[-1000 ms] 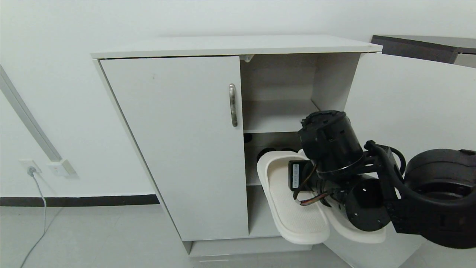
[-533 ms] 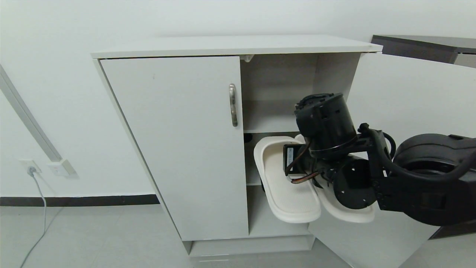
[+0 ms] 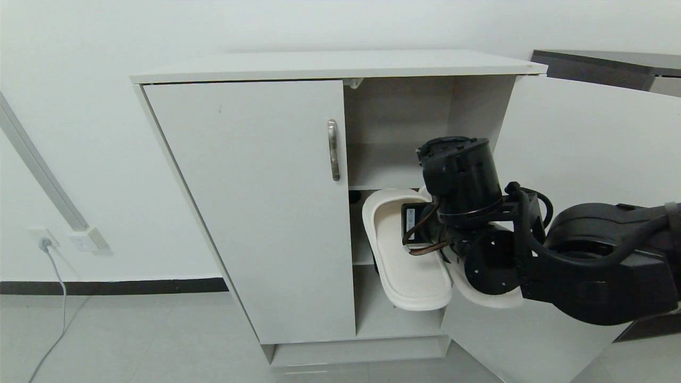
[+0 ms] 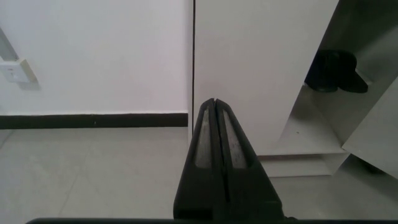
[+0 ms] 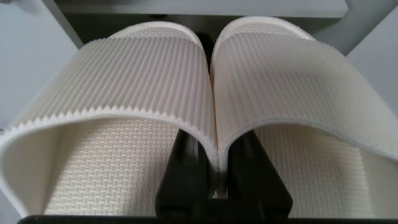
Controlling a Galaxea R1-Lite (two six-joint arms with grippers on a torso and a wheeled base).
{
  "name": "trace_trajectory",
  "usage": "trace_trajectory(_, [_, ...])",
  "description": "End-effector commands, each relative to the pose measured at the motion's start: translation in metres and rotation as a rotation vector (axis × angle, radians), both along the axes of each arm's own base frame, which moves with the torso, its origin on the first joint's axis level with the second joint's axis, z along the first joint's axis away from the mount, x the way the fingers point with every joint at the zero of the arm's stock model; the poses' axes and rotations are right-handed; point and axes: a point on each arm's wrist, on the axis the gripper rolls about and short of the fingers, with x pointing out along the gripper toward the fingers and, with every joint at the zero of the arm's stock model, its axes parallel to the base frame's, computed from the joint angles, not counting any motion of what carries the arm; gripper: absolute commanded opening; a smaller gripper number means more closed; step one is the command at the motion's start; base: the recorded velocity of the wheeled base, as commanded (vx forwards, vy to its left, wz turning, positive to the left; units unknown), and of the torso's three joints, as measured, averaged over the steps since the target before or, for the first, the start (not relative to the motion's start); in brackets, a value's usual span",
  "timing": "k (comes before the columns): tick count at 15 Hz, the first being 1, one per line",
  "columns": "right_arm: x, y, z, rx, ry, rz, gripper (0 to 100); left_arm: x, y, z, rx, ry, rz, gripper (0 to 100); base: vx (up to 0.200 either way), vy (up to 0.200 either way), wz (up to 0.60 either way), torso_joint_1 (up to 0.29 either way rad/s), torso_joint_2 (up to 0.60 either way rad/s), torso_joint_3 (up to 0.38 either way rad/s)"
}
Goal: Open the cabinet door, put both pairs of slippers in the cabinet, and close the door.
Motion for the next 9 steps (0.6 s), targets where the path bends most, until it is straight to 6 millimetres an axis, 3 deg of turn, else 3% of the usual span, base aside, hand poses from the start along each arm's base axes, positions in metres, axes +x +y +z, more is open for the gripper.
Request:
trace_trajectory(1, [0.0013, 0.0005, -0.0037, -0.010, 0.007, -0.002, 0, 0.0001, 0.0000, 0.0000, 0.000, 0.001, 0.001, 0, 0.000, 0.000, 0.00, 0.000, 0.00, 0.000])
trace_trajectory(7, [0.0006, -0.0003, -0.0021, -0.007, 0.004, -0.002, 0, 0.0001, 0.0000, 0.0000, 0.001, 0.001, 0.001, 0, 0.000, 0.000, 0.00, 0.000, 0.00, 0.000])
trace_trajectory(9, [-0.0006, -0.0009, 0.0005, -0.004, -0.002, 0.000, 0, 0.0001, 0.0000, 0.0000, 0.000, 0.001, 0.001, 0, 0.200, 0.000, 0.00, 0.002, 0.00, 0.000])
